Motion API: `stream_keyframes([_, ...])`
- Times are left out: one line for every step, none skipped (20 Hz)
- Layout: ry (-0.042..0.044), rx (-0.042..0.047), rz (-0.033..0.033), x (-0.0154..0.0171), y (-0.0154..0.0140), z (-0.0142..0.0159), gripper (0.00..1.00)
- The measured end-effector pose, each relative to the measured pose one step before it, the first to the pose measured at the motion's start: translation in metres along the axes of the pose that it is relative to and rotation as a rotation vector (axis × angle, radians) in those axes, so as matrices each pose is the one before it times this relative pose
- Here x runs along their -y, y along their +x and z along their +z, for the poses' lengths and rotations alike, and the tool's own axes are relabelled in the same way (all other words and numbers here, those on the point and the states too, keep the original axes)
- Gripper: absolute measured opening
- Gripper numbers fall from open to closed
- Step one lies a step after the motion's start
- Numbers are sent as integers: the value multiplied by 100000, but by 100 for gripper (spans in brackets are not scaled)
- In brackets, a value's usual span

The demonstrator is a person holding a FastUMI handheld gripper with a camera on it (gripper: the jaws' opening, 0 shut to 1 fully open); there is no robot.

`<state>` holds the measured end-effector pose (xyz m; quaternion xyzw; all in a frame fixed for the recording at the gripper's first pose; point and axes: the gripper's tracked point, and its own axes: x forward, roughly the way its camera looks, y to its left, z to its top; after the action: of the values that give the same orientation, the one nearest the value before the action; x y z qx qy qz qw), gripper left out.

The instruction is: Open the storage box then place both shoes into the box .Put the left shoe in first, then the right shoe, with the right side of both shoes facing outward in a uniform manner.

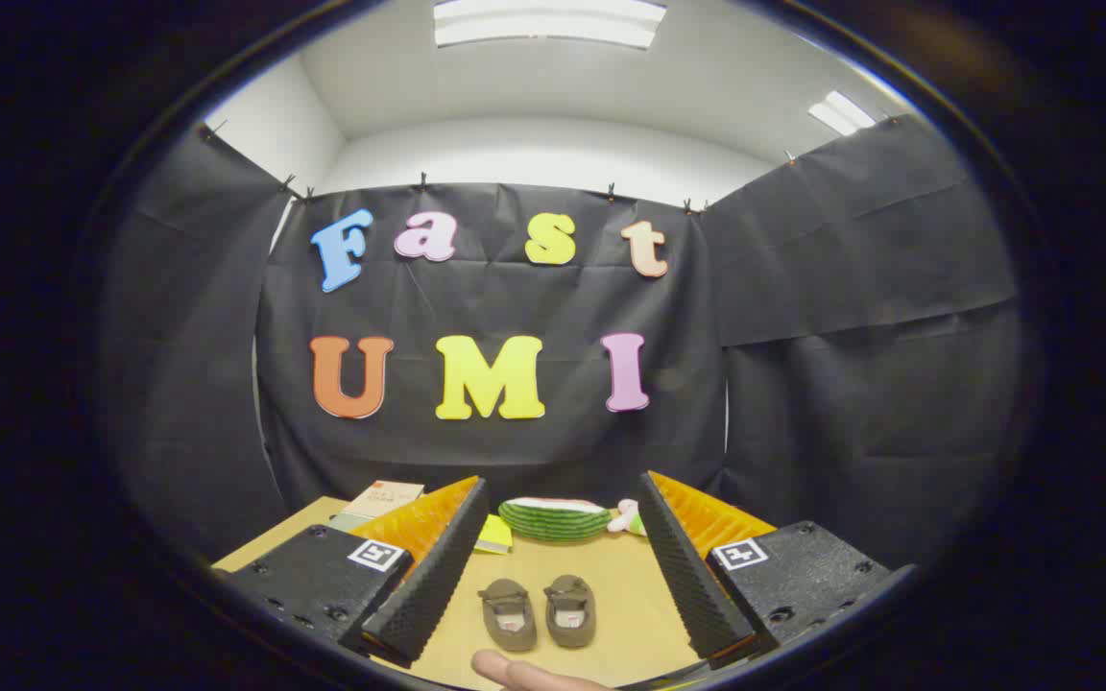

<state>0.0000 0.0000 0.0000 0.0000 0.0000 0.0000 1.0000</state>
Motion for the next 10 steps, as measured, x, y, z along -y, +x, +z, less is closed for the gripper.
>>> stream_keyframes([12, -320, -13, 24, 38, -84, 100])
stream_keyframes([314, -228, -180, 146, -1, -113, 100])
stream_keyframes([537, 70, -190, 63, 21, 109, 100])
stream_keyframes([401, -266, -360, 158, -37, -143, 100])
stream_keyframes([399, -24, -420, 121, -36, -47, 100])
stream_keyframes([441, 73, -422, 46, -32, -68, 100])
stream_keyframes([387, 296, -415, 64, 29, 17, 100])
stream_keyframes([314, 399, -53, 12, 18, -36, 100])
stream_keyframes([-21, -13, 326, -218, 33, 5, 100])
stream_keyframes([-5, -841, -147, -94, -30, -348, 100])
